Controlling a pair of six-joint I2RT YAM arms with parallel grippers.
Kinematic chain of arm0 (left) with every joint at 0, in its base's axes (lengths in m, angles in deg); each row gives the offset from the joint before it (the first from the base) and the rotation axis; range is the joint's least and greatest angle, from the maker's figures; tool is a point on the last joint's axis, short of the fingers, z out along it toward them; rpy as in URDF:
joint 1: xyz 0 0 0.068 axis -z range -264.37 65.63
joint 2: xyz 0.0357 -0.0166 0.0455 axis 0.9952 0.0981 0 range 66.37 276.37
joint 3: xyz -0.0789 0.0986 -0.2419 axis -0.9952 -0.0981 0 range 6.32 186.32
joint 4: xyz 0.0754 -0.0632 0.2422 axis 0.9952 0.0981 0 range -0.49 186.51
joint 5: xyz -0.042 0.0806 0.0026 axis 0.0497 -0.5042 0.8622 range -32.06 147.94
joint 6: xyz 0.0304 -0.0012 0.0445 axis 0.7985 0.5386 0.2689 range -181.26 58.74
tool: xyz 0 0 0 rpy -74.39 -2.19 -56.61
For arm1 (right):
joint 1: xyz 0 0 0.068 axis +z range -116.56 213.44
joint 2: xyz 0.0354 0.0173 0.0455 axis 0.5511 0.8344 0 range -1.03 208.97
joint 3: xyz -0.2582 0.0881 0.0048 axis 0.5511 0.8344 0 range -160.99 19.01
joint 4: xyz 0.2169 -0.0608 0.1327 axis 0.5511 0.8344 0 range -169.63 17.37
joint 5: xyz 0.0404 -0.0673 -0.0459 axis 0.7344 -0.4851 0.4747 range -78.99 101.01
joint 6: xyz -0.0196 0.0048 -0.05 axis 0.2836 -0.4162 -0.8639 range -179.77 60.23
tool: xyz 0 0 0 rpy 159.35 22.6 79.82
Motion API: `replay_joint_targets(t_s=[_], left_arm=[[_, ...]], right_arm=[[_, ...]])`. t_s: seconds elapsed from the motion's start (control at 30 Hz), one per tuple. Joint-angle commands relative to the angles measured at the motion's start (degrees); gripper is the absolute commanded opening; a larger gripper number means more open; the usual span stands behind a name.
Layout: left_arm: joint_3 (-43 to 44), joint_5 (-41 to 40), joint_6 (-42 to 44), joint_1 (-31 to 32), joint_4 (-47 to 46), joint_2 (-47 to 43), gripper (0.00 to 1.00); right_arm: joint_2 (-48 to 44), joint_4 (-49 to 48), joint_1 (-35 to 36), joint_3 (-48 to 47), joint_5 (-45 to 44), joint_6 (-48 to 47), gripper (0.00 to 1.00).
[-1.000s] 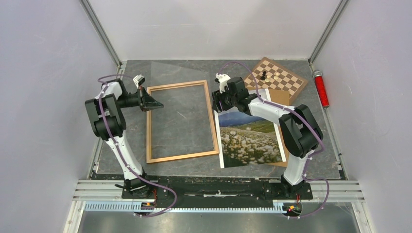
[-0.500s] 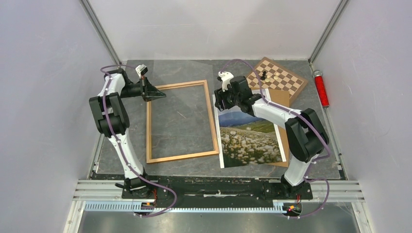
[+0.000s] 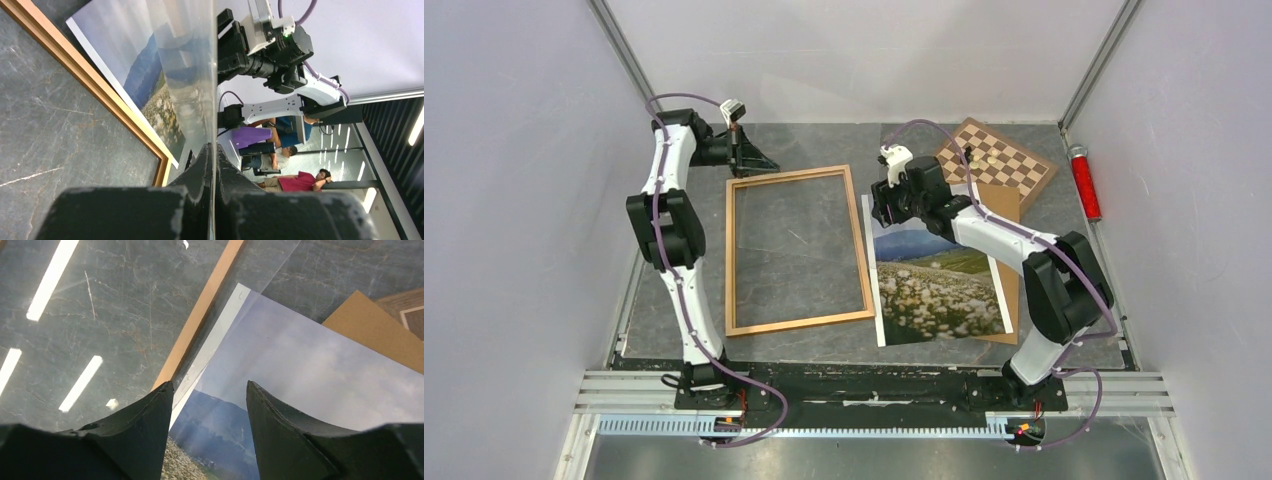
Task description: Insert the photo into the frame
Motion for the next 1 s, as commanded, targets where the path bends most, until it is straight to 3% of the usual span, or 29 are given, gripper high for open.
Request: replay_joint_targets(t_s=[0.0, 0.07, 0.13, 0.23, 0.27, 0.3, 0.37, 0.4, 0.67, 0.97], left_arm=[[10.3, 1.0, -8.9, 0.2, 4.2, 3.0, 0.02], [13.2, -1.4, -15.3, 0.7, -0.2, 3.9, 0.02], [8.9, -8.0, -29.9, 1.1, -15.4, 0.0, 0.02], [-20.9, -15.0, -65.7, 0.7, -65.5, -14.7, 0.02], [-25.8, -13.9, -74.0, 0.5, -78.7, -17.1, 0.02], [-25.2, -12.5, -73.8, 0.6, -76.6, -16.8, 0.02], [-22.7, -12.8, -64.6, 0.6, -65.8, -16.7, 0.02], [-24.1, -13.7, -63.0, 0.6, -64.8, -18.0, 0.02], [-44.3, -8.2, -77.8, 0.6, -88.9, -28.1, 0.02], [-56.8, -3.6, -80.5, 0.6, -100.5, -38.0, 0.02]], right_arm=[[-3.7, -3.3, -0.7, 0.6, -0.8, -0.7, 0.58], [-4.3, -3.4, -0.9, 0.7, -0.9, -0.9, 0.59], [-5.0, -3.5, -1.0, 1.0, -1.0, -0.9, 0.59], [-5.9, -3.9, -1.5, 1.7, -0.8, -0.7, 0.59], [-6.4, -4.1, -1.8, 2.0, -0.5, -0.5, 0.59], [-6.8, -4.4, -2.2, 2.3, -0.1, -0.1, 0.59], [-7.8, -5.2, -3.4, 3.0, 1.8, 1.5, 0.59], [-8.5, -5.9, -4.4, 3.8, 3.1, 2.6, 0.59], [-11.0, -21.8, -10.3, 13.0, 21.2, 14.6, 0.72], [-9.0, -37.1, -10.8, 18.7, 31.0, 24.4, 0.87]])
